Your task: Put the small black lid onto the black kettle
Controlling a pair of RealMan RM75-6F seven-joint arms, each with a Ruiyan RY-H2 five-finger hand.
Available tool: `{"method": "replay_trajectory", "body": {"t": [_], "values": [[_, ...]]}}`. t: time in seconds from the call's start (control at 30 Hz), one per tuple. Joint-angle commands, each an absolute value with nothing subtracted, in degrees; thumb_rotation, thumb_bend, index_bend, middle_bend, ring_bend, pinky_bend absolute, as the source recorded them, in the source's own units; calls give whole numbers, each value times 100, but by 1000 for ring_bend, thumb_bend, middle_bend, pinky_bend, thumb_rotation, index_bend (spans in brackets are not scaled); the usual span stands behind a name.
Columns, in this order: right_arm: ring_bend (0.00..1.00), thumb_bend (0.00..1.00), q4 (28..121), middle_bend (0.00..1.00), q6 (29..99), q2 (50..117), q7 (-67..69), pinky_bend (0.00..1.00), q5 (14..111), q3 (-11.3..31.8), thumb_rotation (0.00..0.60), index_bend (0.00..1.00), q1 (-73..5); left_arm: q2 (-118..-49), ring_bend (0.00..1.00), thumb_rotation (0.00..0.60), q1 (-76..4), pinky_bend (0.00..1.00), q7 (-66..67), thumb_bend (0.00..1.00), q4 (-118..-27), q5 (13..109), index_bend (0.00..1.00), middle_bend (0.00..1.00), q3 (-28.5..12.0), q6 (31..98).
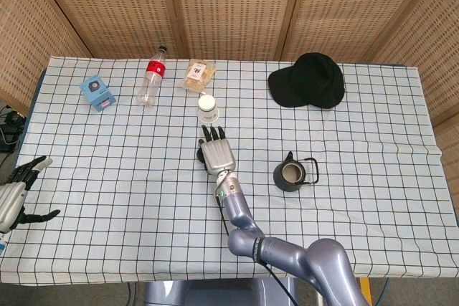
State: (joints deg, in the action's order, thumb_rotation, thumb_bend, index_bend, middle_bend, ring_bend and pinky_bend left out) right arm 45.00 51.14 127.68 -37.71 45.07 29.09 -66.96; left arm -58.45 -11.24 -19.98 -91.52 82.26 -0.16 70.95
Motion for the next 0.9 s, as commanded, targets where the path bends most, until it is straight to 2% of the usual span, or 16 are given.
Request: {"method": "replay_trajectory", "body": {"t": [0.03,0.47,0.53,0.63,0.9], "values": [[0,509,4918,51,5448,12560,-3926,0,4591,2872,600,388,-6554,-5840,0,600,-1107,0,-1999,151,-9143,8186,0,0,-37,7118],[0,509,7728,51,6841,11116,-4759,0,4616,2450,600,394,-5451,-5818,0,600,-997,0,-1675,151,-9345,8366,0,0,-9,7409],[0,509,8073,50,7041,10903,-4793,0,4697,2330,600,394,-5271,-5808,0,600,-981,0,-1629,151,-9375,8375,0,0,-13,7452],[0,509,9008,48,7618,10269,-4777,0,5016,1828,600,395,-4650,-5764,0,600,-888,0,-1519,151,-9476,8336,0,0,-79,7687],[0,508,9467,47,7927,9682,-4533,0,5219,1345,600,395,-4045,-5736,0,600,-810,0,-1221,150,-9663,8418,0,0,-57,7847]]}}
